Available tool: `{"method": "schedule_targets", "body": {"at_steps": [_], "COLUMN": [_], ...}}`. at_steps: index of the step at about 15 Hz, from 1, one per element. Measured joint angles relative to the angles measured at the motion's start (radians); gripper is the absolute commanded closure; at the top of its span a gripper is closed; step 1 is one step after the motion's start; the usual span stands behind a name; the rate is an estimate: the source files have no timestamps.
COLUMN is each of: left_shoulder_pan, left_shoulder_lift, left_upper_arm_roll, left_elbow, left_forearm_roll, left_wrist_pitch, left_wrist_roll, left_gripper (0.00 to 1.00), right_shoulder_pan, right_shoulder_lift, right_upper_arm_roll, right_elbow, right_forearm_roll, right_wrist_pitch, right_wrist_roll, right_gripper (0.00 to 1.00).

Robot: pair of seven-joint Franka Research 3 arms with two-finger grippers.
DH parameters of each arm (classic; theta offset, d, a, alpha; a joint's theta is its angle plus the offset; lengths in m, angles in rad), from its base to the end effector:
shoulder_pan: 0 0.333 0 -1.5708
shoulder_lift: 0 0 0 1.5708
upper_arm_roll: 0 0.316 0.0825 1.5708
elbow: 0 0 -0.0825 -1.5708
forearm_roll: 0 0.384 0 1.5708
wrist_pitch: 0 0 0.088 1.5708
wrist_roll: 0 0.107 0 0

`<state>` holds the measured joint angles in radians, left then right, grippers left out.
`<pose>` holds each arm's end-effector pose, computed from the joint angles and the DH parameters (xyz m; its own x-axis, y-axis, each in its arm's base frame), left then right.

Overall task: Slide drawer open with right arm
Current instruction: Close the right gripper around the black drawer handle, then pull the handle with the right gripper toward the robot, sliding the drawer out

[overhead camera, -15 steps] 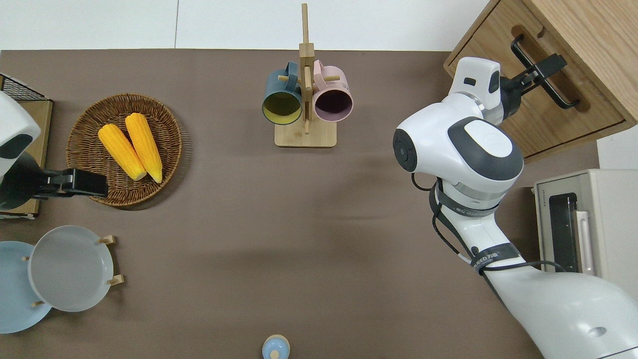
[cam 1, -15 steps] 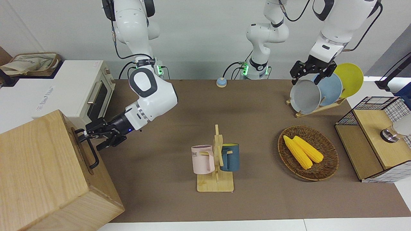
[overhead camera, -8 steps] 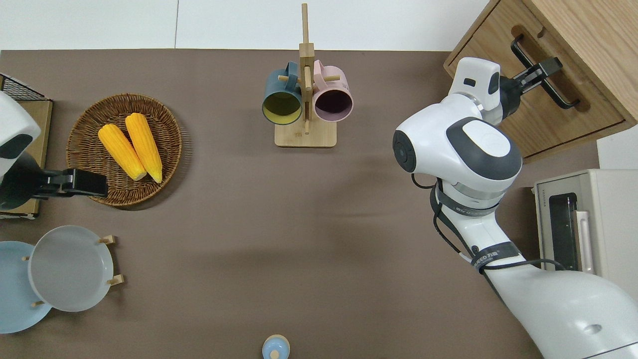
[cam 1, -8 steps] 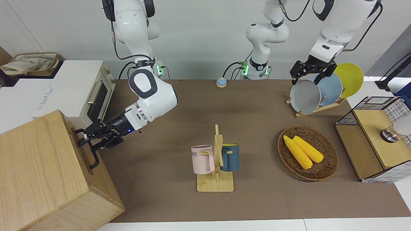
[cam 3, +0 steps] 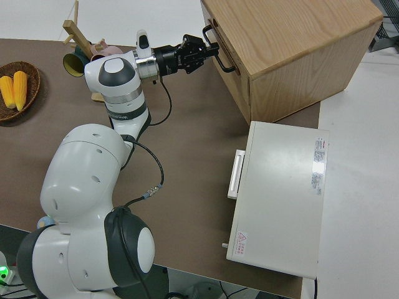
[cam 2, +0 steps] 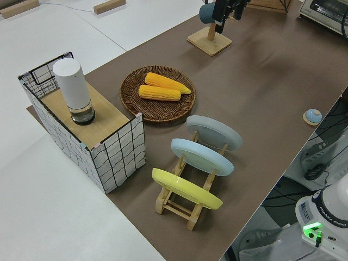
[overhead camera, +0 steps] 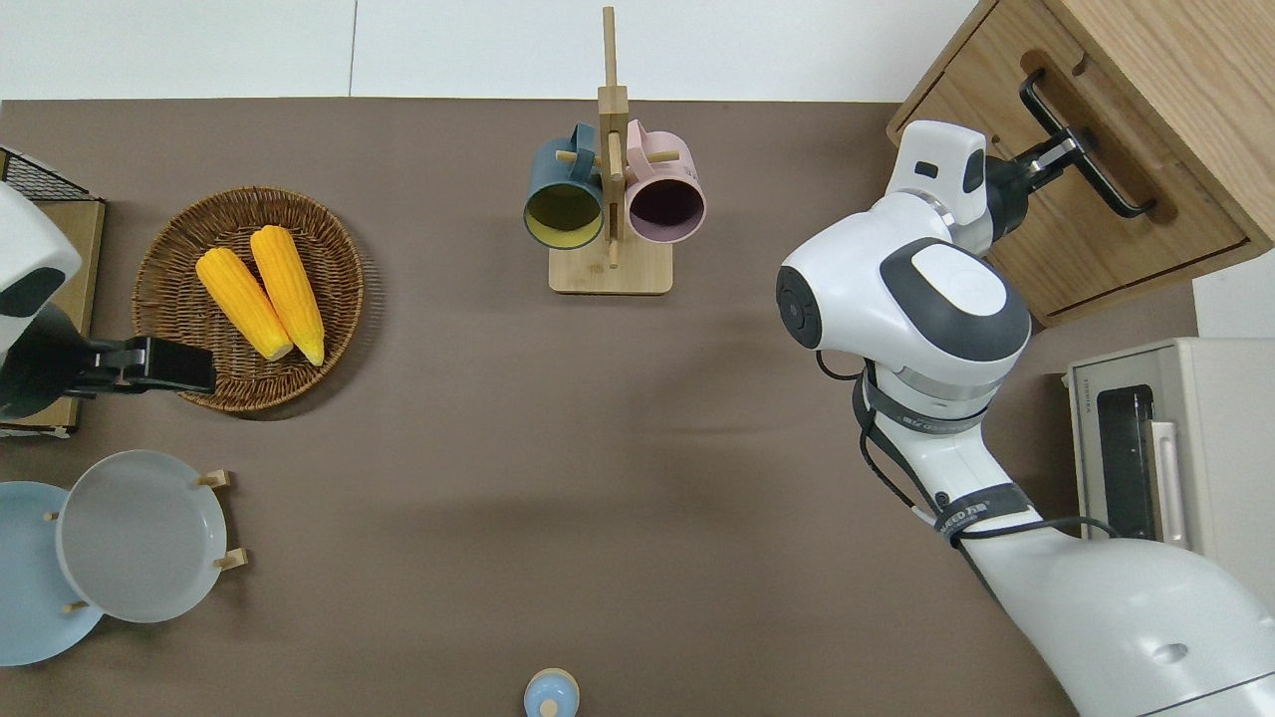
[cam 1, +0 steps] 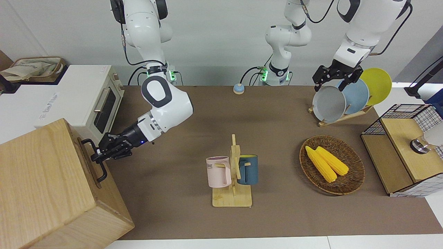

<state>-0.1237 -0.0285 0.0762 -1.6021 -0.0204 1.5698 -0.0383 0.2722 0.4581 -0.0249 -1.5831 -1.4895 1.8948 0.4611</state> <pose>0.5446 -0.0275 0.6253 0.9999 -0.0093 -0.0047 -0.0092 -0.9997 0.0224 0.6917 0.1020 0.4217 0.8768 0.4801 0.0285 0.0728 -0.1911 0.9789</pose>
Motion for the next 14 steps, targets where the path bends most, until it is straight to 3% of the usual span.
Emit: {"method": "schedule_targets", "body": {"at_steps": [5, 14], "left_shoulder_pan": [0.0, 0.0], "left_shoulder_lift": [0.0, 0.0], "left_upper_arm_roll": [0.0, 0.0], "left_elbow": [0.0, 0.0], "left_forearm_roll": [0.0, 0.0], "left_wrist_pitch": [0.0, 0.0], "left_wrist_roll": [0.0, 0.0], "left_gripper": [0.0, 0.0], "right_shoulder_pan": [0.001, 0.015], "right_shoulder_lift": [0.0, -0.003], "right_upper_arm_roll": [0.015, 0.134], "right_elbow": [0.0, 0.005], "right_forearm_roll": [0.001, 0.05], "right_wrist_pitch": [-0.023, -0.196], "right_wrist_roll": [0.0, 0.002], "right_gripper": [1.0, 1.0]}}
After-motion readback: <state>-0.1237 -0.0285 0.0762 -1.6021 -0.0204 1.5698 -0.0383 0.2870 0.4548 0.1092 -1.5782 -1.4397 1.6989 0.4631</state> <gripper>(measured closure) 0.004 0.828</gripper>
